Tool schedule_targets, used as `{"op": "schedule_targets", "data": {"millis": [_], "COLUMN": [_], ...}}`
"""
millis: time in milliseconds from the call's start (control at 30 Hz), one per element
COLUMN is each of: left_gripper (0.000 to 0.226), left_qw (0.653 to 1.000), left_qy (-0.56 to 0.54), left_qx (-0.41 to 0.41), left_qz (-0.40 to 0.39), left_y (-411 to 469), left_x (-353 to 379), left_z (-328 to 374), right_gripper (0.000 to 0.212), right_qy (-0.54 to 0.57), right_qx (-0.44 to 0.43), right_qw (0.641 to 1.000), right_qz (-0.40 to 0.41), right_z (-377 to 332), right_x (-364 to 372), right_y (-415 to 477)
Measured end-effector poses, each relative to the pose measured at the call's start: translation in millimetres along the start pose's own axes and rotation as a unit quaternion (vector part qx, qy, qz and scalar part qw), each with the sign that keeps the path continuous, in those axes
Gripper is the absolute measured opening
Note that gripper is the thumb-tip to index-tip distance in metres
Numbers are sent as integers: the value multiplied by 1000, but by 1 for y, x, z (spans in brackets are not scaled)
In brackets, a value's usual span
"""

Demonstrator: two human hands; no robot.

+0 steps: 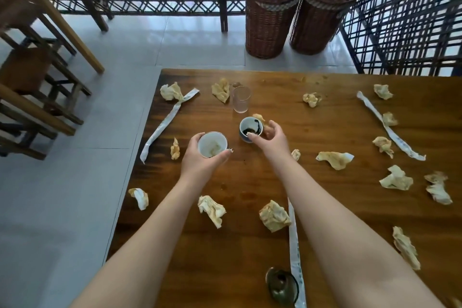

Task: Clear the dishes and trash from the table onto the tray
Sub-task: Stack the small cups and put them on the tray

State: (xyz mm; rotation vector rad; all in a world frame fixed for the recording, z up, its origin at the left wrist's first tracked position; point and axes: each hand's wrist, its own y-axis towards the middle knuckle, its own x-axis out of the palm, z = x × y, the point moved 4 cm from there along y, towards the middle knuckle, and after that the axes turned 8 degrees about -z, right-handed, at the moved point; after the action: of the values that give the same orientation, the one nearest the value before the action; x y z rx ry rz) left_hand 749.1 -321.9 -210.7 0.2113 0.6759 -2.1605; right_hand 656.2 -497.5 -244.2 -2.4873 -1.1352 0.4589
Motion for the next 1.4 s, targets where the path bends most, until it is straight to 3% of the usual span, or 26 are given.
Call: {"op": "schedule_targets", "data": {"millis": [167, 567, 767, 1033, 1400], "left_gripper": [79, 76, 76, 75, 71], "left_qw": [1000, 999, 999, 999, 992], "left_qy": [-2, -8, -7, -4, 6], "left_qx": [-2, -7, -21, -11, 44], "left_qz": [-19, -33, -34, -46, -116], "left_y": [28, 64, 73, 77, 65], "left_x": [5, 2, -6, -8, 11], "left_z": [3, -4, -12, -2, 29], "right_gripper": [93, 90, 91, 78, 78], "right_qy": [-51, -231, -260, -198, -84], "right_qx": [7, 16, 22, -27, -56], "right_qw": [999, 970, 961, 974, 981], "right_qz": [10, 73, 91, 106, 165], "right_z": [5, 20, 19, 6, -15], "right_x": [4, 19, 23, 13, -29], "right_y": [33, 64, 65, 48, -9]}}
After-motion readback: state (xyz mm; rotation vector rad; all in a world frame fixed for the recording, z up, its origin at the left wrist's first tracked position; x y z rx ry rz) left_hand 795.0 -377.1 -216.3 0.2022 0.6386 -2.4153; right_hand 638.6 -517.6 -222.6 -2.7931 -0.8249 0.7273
